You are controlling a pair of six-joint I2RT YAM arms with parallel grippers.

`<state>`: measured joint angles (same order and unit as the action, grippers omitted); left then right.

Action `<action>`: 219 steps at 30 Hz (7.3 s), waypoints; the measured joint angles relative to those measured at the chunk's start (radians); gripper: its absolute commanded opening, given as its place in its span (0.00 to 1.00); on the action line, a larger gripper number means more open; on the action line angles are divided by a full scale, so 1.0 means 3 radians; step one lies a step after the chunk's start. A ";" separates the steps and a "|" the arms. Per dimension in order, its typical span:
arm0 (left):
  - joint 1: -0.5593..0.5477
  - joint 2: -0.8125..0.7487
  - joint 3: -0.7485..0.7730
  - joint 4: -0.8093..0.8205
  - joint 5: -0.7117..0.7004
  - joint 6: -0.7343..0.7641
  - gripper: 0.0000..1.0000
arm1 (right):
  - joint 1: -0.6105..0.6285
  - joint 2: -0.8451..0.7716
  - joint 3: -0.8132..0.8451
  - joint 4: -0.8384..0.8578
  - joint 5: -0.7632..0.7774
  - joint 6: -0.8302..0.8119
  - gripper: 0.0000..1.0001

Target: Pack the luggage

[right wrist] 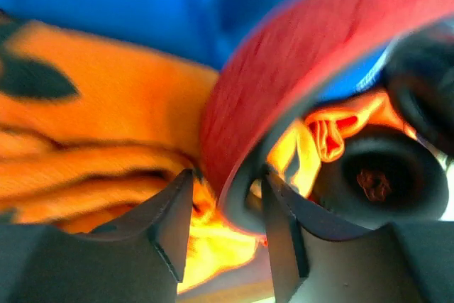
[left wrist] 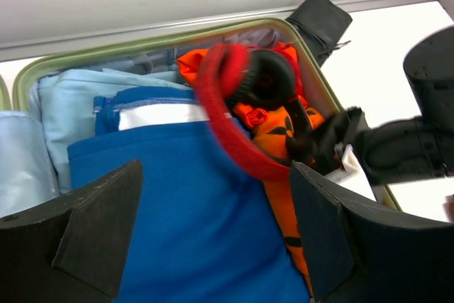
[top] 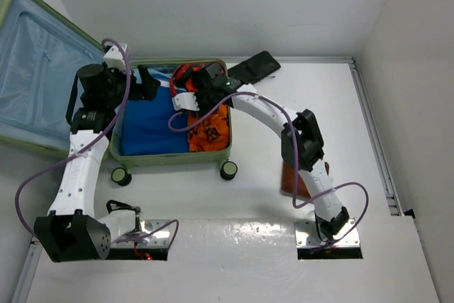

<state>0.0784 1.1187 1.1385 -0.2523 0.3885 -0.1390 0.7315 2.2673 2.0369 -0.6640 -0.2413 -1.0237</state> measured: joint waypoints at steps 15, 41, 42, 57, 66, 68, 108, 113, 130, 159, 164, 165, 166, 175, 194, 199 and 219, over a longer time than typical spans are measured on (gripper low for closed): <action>-0.0229 0.0384 -0.0003 0.0323 0.0100 -0.0094 0.83 | -0.0023 -0.1160 -0.0425 0.0051 -0.0024 0.0912 0.65; -0.0309 0.0361 -0.0009 0.0314 -0.0075 0.0014 0.83 | -0.1186 -0.2485 -0.3841 -0.0725 0.0885 0.4910 0.99; -0.0301 0.0340 -0.0017 0.0303 -0.0080 0.0015 0.83 | -0.1194 -0.2354 -0.3808 -0.0666 0.0877 0.5009 0.99; -0.0160 -0.0009 -0.0200 0.0191 -0.0351 0.0103 0.83 | -0.1373 -0.2005 -0.3803 -0.0322 0.0767 0.5061 0.00; -0.0074 -0.0019 -0.0221 0.0174 -0.0425 0.0174 0.83 | -0.0938 -0.2239 -0.2327 0.0103 0.0181 0.4444 0.00; -0.0061 -0.0022 -0.0225 0.0172 -0.0440 0.0173 0.83 | -0.0617 -0.2192 -0.1965 0.0340 0.0177 0.4195 0.00; 0.0486 -0.0221 -0.0406 0.0337 -0.0032 -0.0306 0.83 | -0.0824 -0.1649 -0.1074 0.2141 0.0329 0.3950 0.14; 0.0477 -0.0036 -0.0359 0.0320 -0.0078 -0.0295 0.83 | -0.1228 -0.0665 -0.0627 0.2330 0.0706 0.4072 0.45; 0.0470 0.0245 0.0006 0.0013 -0.0403 -0.0139 0.83 | -0.1479 0.1157 0.0394 0.2463 0.1054 0.4102 0.17; 0.0458 0.0651 0.0421 -0.0065 -0.0334 -0.0134 0.83 | -0.1692 0.0343 -0.0356 0.0381 0.0490 0.3079 0.01; 0.0453 0.0577 0.0385 -0.0081 -0.0308 -0.0126 0.83 | -0.1734 -0.0306 -0.1139 0.0071 0.0381 0.2951 0.32; 0.0443 0.0568 0.0381 -0.0085 -0.0305 -0.0126 0.83 | -0.1752 -0.0421 -0.1246 0.0062 0.0346 0.2936 0.35; 0.0441 0.0561 0.0380 -0.0088 -0.0296 -0.0126 0.83 | -0.1765 -0.0521 -0.1322 0.0067 0.0322 0.2920 0.40; 0.0426 0.0553 0.0380 -0.0099 -0.0231 -0.0128 0.83 | -0.1776 -0.0626 -0.1193 0.0198 0.0163 0.2681 0.38; 0.0426 0.0446 0.0308 -0.0186 -0.0276 -0.0075 0.83 | -0.1642 -0.0145 -0.1176 0.0266 0.0127 0.2478 0.00; 0.0426 0.0446 0.0290 -0.0184 -0.0287 -0.0064 0.83 | -0.1638 -0.0191 -0.1175 0.0247 0.0155 0.2487 0.00; 0.0467 0.0175 -0.0043 -0.0154 -0.0298 -0.0041 0.83 | -0.1022 -0.1528 -0.0120 0.0860 -0.0317 0.4016 0.00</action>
<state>0.2184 1.1713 1.1255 -0.2985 0.2993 -0.1513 0.4248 1.8088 2.0010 -0.4061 -0.3363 0.1810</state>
